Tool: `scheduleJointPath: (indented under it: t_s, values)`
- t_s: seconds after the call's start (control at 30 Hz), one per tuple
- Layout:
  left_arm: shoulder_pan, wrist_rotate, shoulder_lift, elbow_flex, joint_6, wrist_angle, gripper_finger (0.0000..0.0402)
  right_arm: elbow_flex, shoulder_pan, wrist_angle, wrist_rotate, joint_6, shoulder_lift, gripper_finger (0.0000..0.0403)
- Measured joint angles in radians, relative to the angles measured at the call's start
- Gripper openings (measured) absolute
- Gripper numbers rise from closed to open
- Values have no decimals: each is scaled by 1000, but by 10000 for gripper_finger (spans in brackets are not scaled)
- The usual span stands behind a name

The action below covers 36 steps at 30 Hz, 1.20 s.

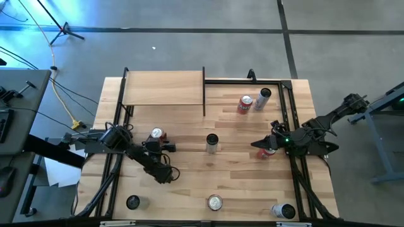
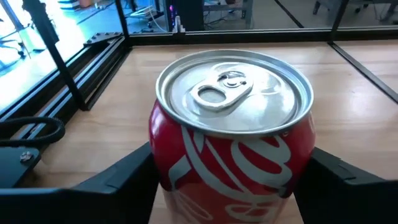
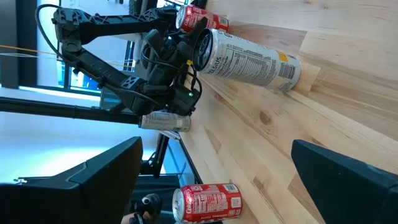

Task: Place canned beverage on shelf
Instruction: Put the top red soda can on the shelf

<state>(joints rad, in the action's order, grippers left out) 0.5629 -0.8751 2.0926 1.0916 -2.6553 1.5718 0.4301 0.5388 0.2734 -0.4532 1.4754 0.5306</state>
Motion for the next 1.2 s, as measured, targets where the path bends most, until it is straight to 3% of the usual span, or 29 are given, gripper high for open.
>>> scheduleJointPath:
  t_s: [0.1,0.67,1.2]
  values:
    - [-1,-10,0,0,14,-1,238,0,0,0,0,0,0,400]
    - [25,-14,-3,5,16,-3,238,0,0,0,0,0,0,400]
    - [53,-18,-261,4,201,-1,238,0,0,0,0,0,0,400]
